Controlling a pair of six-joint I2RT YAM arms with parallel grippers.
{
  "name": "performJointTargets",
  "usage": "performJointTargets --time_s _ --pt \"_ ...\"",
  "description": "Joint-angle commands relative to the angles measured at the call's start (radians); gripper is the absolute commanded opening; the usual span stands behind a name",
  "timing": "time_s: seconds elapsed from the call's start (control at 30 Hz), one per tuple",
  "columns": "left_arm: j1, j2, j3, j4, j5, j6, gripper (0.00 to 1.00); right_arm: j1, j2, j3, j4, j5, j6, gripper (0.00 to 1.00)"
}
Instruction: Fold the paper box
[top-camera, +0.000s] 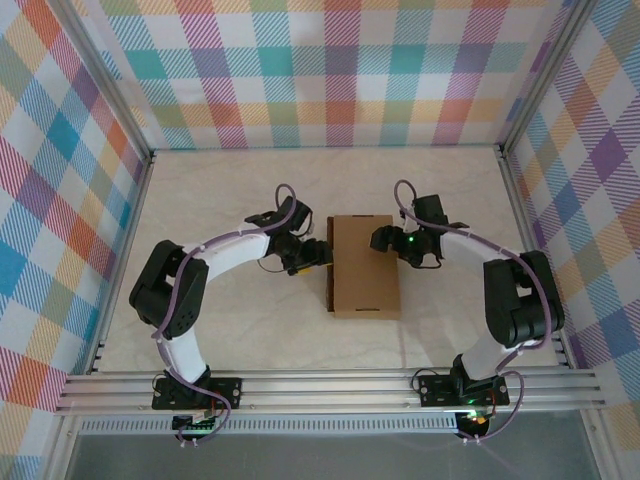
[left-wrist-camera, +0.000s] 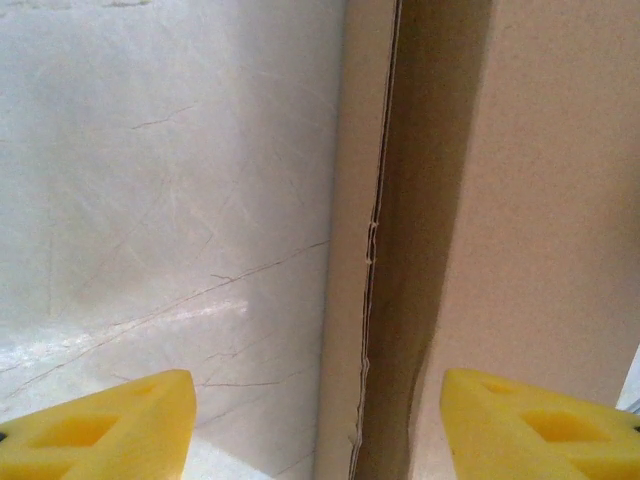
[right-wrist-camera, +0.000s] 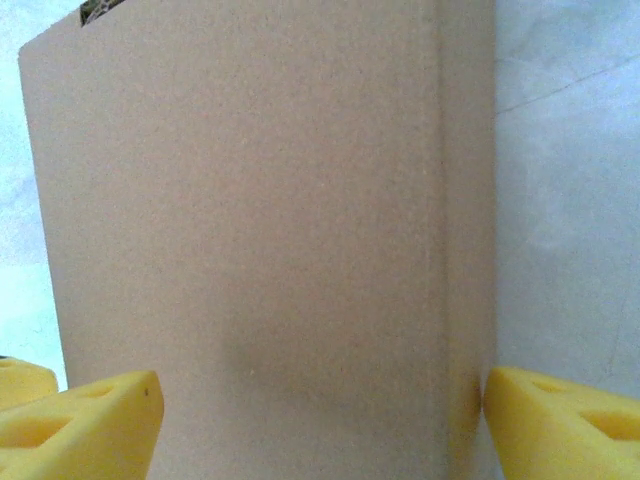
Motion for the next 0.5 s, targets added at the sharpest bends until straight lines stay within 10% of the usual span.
performJointTargets --time_s 0.0,0.47 --pt "0.018 -0.074 0.004 -0.065 -0.045 0.038 0.68 0.006 0.020 0.027 -0.034 0.027 -0.022 0.83" --pt "-0.070 -0.172 -0.194 0.022 0.097 -0.147 0.64 0.006 -0.205 -0.130 -0.205 -0.043 -0.001 0.86"
